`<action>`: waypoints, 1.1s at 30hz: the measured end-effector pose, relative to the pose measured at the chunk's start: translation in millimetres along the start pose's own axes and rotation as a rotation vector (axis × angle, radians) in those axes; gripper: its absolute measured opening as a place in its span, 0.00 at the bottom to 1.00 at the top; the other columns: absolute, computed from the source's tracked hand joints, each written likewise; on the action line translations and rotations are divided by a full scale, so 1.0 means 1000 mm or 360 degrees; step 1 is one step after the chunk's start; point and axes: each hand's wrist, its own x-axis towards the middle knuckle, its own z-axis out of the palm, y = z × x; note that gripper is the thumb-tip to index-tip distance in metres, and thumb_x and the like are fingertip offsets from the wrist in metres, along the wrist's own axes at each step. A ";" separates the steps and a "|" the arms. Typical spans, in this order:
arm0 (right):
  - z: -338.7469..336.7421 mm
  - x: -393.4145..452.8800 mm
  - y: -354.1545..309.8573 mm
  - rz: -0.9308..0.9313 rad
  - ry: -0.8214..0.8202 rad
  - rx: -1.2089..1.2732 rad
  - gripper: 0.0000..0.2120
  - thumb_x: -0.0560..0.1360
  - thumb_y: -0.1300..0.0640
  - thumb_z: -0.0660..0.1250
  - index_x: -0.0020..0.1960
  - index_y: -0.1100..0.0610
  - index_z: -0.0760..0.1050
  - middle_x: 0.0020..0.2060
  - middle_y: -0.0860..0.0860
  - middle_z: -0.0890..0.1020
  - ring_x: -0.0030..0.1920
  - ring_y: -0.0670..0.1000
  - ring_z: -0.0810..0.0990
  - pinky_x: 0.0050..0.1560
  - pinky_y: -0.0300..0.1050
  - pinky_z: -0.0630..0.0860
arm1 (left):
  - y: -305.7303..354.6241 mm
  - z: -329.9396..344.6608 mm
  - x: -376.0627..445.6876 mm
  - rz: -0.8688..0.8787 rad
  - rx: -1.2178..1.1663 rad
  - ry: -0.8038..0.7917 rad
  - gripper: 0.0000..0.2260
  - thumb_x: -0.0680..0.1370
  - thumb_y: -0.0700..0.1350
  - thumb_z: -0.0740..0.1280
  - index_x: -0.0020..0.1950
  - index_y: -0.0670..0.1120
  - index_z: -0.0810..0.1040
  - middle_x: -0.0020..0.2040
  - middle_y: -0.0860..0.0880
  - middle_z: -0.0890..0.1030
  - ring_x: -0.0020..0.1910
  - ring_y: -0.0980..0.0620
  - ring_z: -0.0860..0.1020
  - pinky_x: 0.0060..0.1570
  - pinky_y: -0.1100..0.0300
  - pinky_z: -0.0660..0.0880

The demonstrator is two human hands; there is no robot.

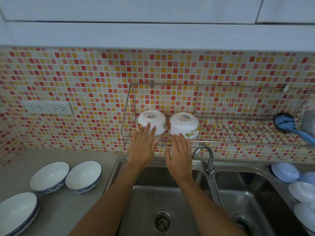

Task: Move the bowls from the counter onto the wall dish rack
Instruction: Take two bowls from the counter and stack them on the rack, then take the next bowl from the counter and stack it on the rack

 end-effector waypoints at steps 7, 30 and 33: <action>0.002 -0.002 -0.009 0.0139 -0.0063 0.0003 0.22 0.79 0.52 0.55 0.68 0.61 0.70 0.67 0.57 0.74 0.72 0.57 0.66 0.75 0.55 0.55 | -0.008 -0.009 -0.019 0.0050 0.0116 -0.0119 0.30 0.77 0.39 0.60 0.77 0.49 0.51 0.78 0.46 0.56 0.77 0.46 0.50 0.75 0.48 0.39; 0.059 -0.084 -0.216 -0.0220 -0.0698 0.0233 0.28 0.78 0.51 0.62 0.75 0.58 0.62 0.75 0.58 0.62 0.76 0.58 0.56 0.74 0.58 0.52 | -0.211 -0.053 -0.153 -0.0503 0.0040 -0.0319 0.28 0.82 0.54 0.48 0.77 0.46 0.40 0.78 0.47 0.41 0.77 0.47 0.41 0.73 0.53 0.37; 0.079 -0.121 -0.281 -0.0344 -0.0910 0.0372 0.30 0.72 0.55 0.68 0.72 0.59 0.68 0.72 0.60 0.68 0.73 0.61 0.66 0.71 0.60 0.55 | -0.269 -0.068 -0.201 -0.0705 0.0056 -0.0292 0.27 0.82 0.53 0.50 0.77 0.44 0.46 0.78 0.44 0.46 0.77 0.44 0.46 0.74 0.48 0.43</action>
